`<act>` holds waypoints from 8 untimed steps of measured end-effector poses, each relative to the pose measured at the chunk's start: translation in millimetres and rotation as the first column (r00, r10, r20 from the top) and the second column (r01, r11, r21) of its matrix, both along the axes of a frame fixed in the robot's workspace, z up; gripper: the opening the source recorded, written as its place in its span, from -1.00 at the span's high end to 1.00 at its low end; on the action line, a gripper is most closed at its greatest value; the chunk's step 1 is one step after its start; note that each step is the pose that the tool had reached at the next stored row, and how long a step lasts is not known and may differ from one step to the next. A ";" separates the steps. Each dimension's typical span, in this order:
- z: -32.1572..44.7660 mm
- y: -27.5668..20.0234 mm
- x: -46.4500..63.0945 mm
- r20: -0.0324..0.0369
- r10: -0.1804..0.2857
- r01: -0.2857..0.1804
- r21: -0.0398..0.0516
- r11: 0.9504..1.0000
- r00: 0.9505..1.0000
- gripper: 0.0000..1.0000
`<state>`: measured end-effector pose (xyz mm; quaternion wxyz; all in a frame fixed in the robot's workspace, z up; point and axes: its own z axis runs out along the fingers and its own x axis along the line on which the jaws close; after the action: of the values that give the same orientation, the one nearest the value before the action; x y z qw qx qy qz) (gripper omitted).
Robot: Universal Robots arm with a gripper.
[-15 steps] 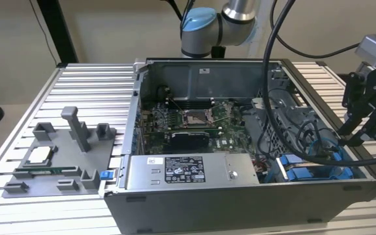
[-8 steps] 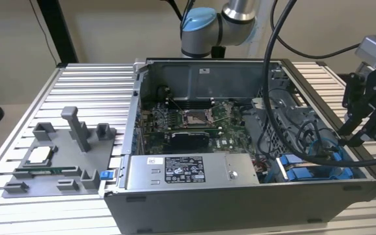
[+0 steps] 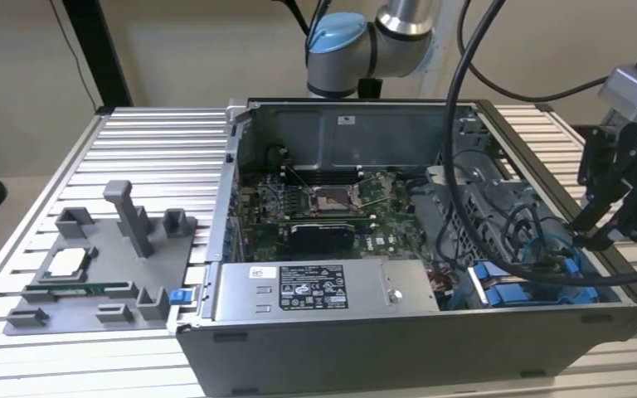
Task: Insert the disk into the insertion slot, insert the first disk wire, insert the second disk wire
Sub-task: 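Insert the second disk wire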
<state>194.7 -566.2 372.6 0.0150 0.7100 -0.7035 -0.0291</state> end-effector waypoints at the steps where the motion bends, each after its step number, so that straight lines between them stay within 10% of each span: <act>1: -0.4 -0.1 0.0 0.000 0.000 0.000 0.001 1.000 1.000 -1.00; 8: -2.7 -0.1 0.0 0.000 0.000 0.000 0.007 1.000 1.000 -1.00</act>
<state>194.7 -566.3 369.9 0.0125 0.7100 -0.7034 -0.0315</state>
